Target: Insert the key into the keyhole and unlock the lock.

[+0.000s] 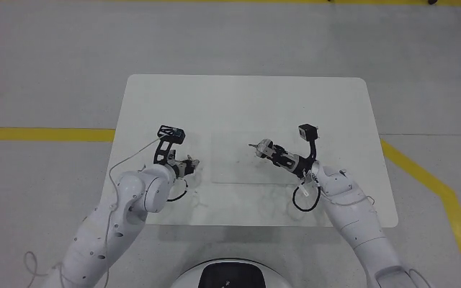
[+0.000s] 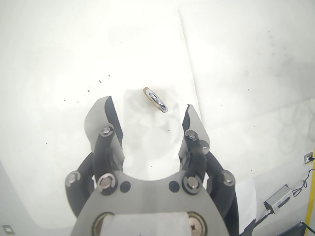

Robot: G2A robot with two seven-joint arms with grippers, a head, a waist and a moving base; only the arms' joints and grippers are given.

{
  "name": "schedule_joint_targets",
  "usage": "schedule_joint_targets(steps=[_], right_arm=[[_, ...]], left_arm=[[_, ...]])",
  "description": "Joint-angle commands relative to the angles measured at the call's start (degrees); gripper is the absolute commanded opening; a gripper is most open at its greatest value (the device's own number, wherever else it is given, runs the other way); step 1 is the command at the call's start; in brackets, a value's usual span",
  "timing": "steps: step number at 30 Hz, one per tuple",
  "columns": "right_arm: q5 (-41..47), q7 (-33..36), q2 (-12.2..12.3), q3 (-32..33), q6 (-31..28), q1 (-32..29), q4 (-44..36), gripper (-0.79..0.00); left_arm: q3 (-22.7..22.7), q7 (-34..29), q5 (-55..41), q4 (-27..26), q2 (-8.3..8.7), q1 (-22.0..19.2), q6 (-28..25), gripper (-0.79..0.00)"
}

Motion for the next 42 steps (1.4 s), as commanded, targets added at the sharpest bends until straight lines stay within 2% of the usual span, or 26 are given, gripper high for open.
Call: schedule_joint_targets(steps=[1, 5, 10, 21, 24, 27, 32, 38, 42], right_arm=[[0.0, 0.0, 0.0, 0.0, 0.0, 0.0, 0.0, -0.785], [0.0, 0.0, 0.0, 0.0, 0.0, 0.0, 0.0, -0.785], [0.0, 0.0, 0.0, 0.0, 0.0, 0.0, 0.0, -0.785], [0.0, 0.0, 0.0, 0.0, 0.0, 0.0, 0.0, -0.785], [0.0, 0.0, 0.0, 0.0, 0.0, 0.0, 0.0, -0.785], [0.0, 0.0, 0.0, 0.0, 0.0, 0.0, 0.0, -0.785], [0.0, 0.0, 0.0, 0.0, 0.0, 0.0, 0.0, -0.785], [0.0, 0.0, 0.0, 0.0, 0.0, 0.0, 0.0, -0.785], [0.0, 0.0, 0.0, 0.0, 0.0, 0.0, 0.0, -0.785]], left_arm=[[0.9, -0.2, 0.3, 1.0, -0.35, -0.8, 0.9, -0.471], [1.7, 0.7, 0.6, 2.0, -0.92, -1.8, 1.7, -0.570], [2.2, 0.5, 0.9, 2.9, -1.47, -2.6, 2.2, -0.585], [2.3, -0.1, 0.9, 3.5, -2.35, -3.4, 2.6, -0.560], [1.8, -0.2, 0.9, 3.4, -2.49, -3.2, 3.1, -0.465], [1.4, -0.3, 0.6, 3.8, -2.67, -3.4, 3.1, -0.453], [0.9, 0.2, -0.7, 5.3, -3.09, -4.2, 2.4, -0.523], [1.1, -0.1, -0.3, 6.1, -3.39, -4.7, 0.4, -0.785], [1.0, -0.2, -0.5, 6.2, -3.52, -4.7, -0.9, -0.785]])
